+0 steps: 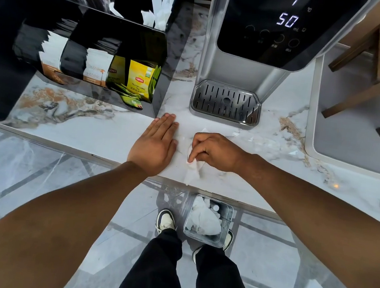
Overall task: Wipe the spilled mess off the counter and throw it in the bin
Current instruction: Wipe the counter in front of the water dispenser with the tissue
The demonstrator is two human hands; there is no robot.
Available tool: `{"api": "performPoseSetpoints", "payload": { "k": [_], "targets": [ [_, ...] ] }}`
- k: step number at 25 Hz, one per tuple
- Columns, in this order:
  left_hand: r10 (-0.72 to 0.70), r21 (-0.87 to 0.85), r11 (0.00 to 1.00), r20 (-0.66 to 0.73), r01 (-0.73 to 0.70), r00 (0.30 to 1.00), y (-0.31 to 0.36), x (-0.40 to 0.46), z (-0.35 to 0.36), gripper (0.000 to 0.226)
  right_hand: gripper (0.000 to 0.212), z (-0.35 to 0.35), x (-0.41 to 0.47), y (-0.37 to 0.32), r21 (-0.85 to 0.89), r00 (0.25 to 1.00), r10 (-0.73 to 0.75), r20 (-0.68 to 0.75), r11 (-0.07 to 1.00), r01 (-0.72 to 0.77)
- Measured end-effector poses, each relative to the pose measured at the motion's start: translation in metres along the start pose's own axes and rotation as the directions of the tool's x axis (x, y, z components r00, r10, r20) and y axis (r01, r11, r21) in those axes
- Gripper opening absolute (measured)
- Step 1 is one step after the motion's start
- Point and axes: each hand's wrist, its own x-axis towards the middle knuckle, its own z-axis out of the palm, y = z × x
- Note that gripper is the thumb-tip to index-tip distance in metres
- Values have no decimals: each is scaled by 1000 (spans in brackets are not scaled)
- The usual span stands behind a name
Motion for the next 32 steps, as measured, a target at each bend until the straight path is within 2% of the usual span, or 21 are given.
{"api": "performPoseSetpoints", "payload": {
  "k": [2, 4, 6, 9, 17, 23, 26, 28, 32],
  "targets": [
    [3, 45, 999, 21, -4, 1000, 2, 0, 0, 55, 21, -5, -3, 2, 17, 999, 29, -24, 999, -28],
    [7, 80, 997, 35, -10, 999, 2, 0, -1, 56, 18, -7, -2, 5, 96, 980, 93, -174, 992, -77],
    [20, 108, 994, 46, -25, 999, 2, -1, -1, 55, 16, -6, 0, 11, 205, 909, 230, -346, 965, -166],
    [29, 144, 989, 58, -37, 998, 3, 1, -1, 54, 16, 4, 0, 17, 273, 834, 334, -439, 934, -230],
    [-1, 171, 985, 122, -20, 993, 0, 5, -4, 61, 17, 16, -22, 14, 327, 838, 364, -406, 914, -239],
    [28, 101, 994, 102, -39, 994, -1, 6, -9, 58, 17, 23, -37, 11, 354, 842, 392, -370, 898, -263],
    [36, 70, 997, 59, -40, 998, 5, 13, -7, 57, 17, 11, -26, 10, 399, 795, 426, -433, 881, -255],
    [22, 73, 997, 51, -26, 998, 8, 17, -3, 58, 17, 5, -12, 11, 379, 782, 414, -465, 892, -247],
    [15, 89, 996, 55, -20, 998, 7, 16, 4, 56, 16, 8, -1, 11, 330, 806, 397, -439, 906, -267]
  ]
}}
